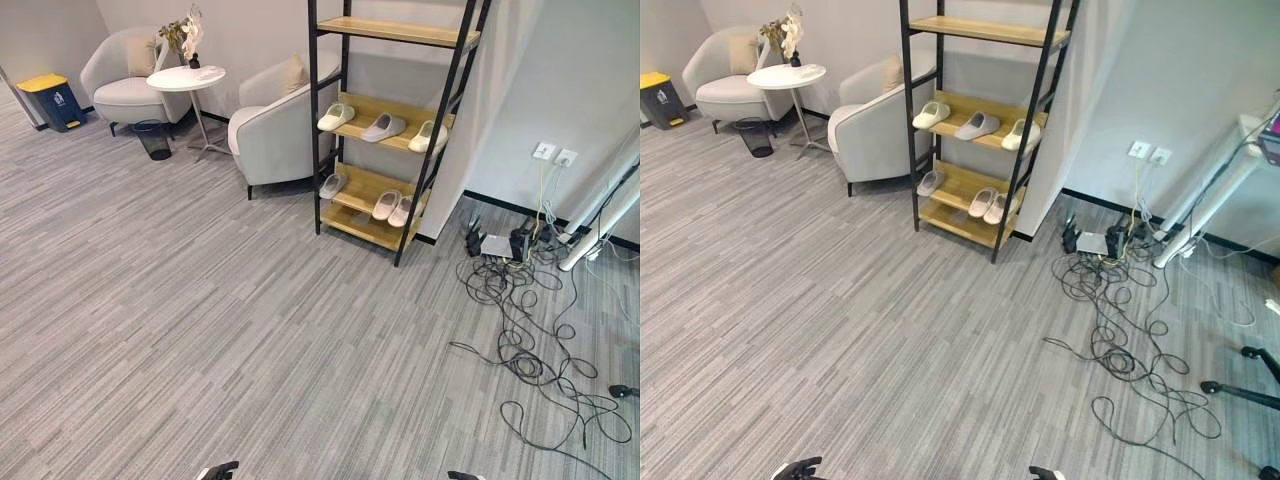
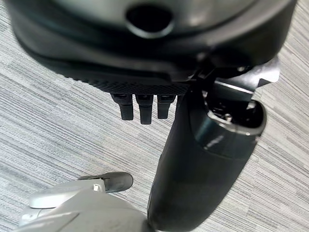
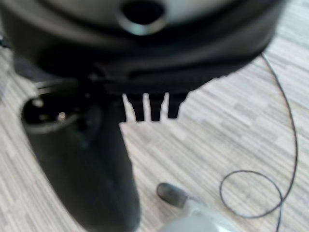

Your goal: Arrange the slippers neatly on the shoe rack.

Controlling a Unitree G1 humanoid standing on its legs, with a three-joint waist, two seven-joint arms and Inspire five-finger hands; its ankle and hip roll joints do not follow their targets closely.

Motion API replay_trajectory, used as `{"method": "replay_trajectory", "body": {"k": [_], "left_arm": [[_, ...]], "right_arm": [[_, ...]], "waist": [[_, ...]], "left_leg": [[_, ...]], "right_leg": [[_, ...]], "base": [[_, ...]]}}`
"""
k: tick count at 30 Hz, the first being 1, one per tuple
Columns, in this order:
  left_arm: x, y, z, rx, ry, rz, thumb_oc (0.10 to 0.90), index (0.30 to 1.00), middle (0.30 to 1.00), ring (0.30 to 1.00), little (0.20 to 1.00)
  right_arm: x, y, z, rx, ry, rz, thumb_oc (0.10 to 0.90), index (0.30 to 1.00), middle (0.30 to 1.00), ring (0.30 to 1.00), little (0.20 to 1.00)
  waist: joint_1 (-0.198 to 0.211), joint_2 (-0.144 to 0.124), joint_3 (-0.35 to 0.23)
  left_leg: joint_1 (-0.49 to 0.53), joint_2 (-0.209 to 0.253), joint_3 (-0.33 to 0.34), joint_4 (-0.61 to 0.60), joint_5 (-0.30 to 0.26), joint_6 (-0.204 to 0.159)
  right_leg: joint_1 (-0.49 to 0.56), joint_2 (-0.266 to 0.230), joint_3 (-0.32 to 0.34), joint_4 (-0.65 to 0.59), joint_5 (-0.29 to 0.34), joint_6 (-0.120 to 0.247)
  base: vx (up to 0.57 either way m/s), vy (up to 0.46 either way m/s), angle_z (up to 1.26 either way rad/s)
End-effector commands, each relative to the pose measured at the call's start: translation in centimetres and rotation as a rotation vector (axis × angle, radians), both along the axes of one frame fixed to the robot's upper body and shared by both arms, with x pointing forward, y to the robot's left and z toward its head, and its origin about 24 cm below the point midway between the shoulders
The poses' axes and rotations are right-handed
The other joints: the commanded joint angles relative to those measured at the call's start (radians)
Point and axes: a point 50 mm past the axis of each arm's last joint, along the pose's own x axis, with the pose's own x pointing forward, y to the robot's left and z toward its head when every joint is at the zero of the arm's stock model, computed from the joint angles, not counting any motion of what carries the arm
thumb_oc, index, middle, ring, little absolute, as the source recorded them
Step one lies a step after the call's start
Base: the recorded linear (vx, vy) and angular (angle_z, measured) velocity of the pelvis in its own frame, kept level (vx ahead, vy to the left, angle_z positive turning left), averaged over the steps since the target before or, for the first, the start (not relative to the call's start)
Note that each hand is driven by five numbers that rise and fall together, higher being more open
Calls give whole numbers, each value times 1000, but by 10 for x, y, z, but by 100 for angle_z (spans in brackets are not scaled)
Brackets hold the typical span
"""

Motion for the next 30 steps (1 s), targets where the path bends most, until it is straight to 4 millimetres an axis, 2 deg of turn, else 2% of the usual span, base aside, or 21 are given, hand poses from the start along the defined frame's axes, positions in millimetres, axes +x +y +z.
{"method": "replay_trajectory", "body": {"k": [1,9,15,17,18,19,22,24,27,28,29,30], "left_arm": [[8,-12,-1,5,-8,-56,800,900,900,900,900],[9,-10,-1,36,9,-100,800,900,900,900,900],[24,-9,3,51,-28,-129,800,900,900,900,900],[32,-11,5,49,-52,-146,800,900,900,900,900],[32,-11,5,50,-52,-146,800,900,900,900,900],[38,-14,6,44,-72,-154,800,900,900,900,900],[48,-17,8,43,-95,-175,800,900,900,900,900],[49,-18,9,46,-97,-190,800,900,900,900,900],[49,-18,9,48,-98,-194,800,900,900,900,900],[45,-17,8,50,-85,-191,800,900,900,900,900],[45,-17,8,50,-85,-191,800,900,900,900,900],[41,-14,7,56,-74,-191,800,900,900,900,900]], "right_arm": [[14,-10,6,-60,-42,11,800,900,900,900,900],[11,-14,6,-84,-21,32,800,900,900,900,900],[12,-18,7,-96,-25,13,800,900,900,900,900],[17,-15,8,-89,-42,16,800,900,900,900,900],[17,-15,8,-88,-42,16,800,900,900,900,900],[20,-13,8,-80,-56,15,800,900,900,900,900],[27,-13,10,-86,-75,23,800,900,900,900,900],[29,-13,11,-90,-81,21,800,900,900,900,900],[29,-14,11,-88,-82,21,800,900,900,900,900],[27,-14,10,-90,-74,22,800,900,900,900,900],[27,-13,10,-90,-74,22,800,900,900,900,900],[26,-13,10,-90,-73,24,800,900,900,900,900]], "waist": [[9,3,0],[-2,-2,4],[-13,-1,28],[-18,-9,45],[-19,-10,44],[-17,-19,65],[-8,-33,98],[-11,-37,101],[-10,-41,100],[-5,-47,94],[-4,-48,94],[6,-49,87]], "left_leg": [[-23,48,74,3,-10,-66],[-2,54,69,3,-19,-64],[2,66,62,8,-8,-65],[-42,72,58,95,-28,-69],[-45,72,57,98,-30,-69],[-96,73,59,191,-40,-77],[-209,76,43,358,18,-84],[-265,90,51,430,34,-76],[-288,101,75,425,24,-65],[-296,95,96,372,-6,-57],[-294,94,97,371,-6,-56],[-318,91,112,306,8,-59]], "right_leg": [[-7,-43,-83,12,-7,104],[18,-32,-78,12,-19,91],[-4,-20,-67,66,-39,68],[-15,-16,-56,83,-48,54],[-17,-16,-56,84,-48,53],[-19,-15,-50,86,-52,43],[-18,-15,-51,87,-52,27],[-21,-14,-55,90,-61,17],[-14,-11,-60,91,-74,15],[-1,-12,-64,87,-85,20],[0,-13,-63,87,-86,21],[22,-9,-64,78,-98,27]], "base": [[0,0,0],[36,-35,0],[16,-44,0],[11,-67,4],[-8,-80,6],[-17,-86,8],[-10,-94,12],[36,-32,16],[135,23,-3],[121,42,-1],[259,110,12],[205,112,17]]}}
